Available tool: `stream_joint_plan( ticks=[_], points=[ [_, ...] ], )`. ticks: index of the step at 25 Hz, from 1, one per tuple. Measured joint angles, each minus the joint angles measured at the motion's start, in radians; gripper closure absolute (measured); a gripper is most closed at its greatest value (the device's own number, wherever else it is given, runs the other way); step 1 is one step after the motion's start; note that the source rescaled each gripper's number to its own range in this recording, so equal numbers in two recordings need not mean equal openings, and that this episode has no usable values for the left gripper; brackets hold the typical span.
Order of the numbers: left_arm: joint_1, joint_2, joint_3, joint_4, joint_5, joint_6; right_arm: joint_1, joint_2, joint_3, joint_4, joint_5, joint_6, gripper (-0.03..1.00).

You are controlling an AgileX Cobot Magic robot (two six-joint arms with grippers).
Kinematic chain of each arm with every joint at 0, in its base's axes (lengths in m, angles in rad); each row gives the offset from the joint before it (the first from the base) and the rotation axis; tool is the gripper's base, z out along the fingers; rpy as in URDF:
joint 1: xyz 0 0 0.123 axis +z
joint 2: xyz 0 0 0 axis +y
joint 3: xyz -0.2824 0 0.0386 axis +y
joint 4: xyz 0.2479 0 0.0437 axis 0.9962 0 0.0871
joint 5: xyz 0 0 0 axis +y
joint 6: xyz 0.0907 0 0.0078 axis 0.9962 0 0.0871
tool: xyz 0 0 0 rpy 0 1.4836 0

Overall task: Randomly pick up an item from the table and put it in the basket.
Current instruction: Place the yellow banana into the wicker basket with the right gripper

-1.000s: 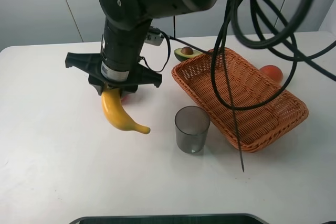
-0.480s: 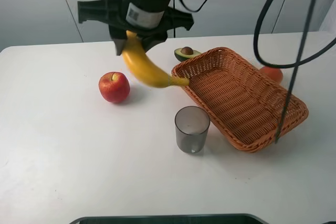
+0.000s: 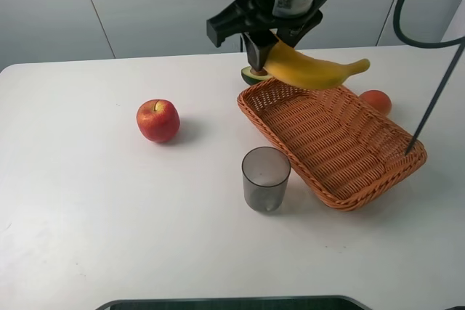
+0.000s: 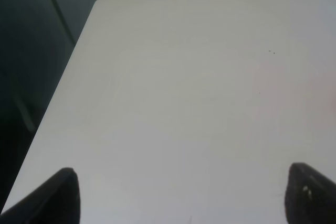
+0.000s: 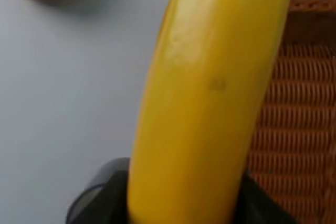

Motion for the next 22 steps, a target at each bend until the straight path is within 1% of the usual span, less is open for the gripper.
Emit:
stream_joint_plan(
  ticks=[2, 4, 10, 14, 17, 22],
  points=[
    [0.000, 0.000, 0.000, 0.000, 0.000, 0.000, -0.026, 0.000, 0.052, -0.006, -0.038, -0.009, 0.97],
    [0.000, 0.000, 0.000, 0.000, 0.000, 0.000, -0.052, 0.000, 0.119, -0.009, -0.096, -0.017, 0.97],
    [0.000, 0.000, 0.000, 0.000, 0.000, 0.000, -0.114, 0.000, 0.310, -0.076, -0.319, -0.026, 0.97],
    [0.000, 0.000, 0.000, 0.000, 0.000, 0.000, -0.161, 0.000, 0.418, -0.088, -0.454, -0.030, 0.97],
    [0.000, 0.000, 0.000, 0.000, 0.000, 0.000, -0.179, 0.000, 0.483, -0.117, -0.516, -0.030, 0.97],
    [0.000, 0.000, 0.000, 0.000, 0.000, 0.000, -0.181, 0.000, 0.543, -0.154, -0.571, -0.030, 0.97]
  ],
)
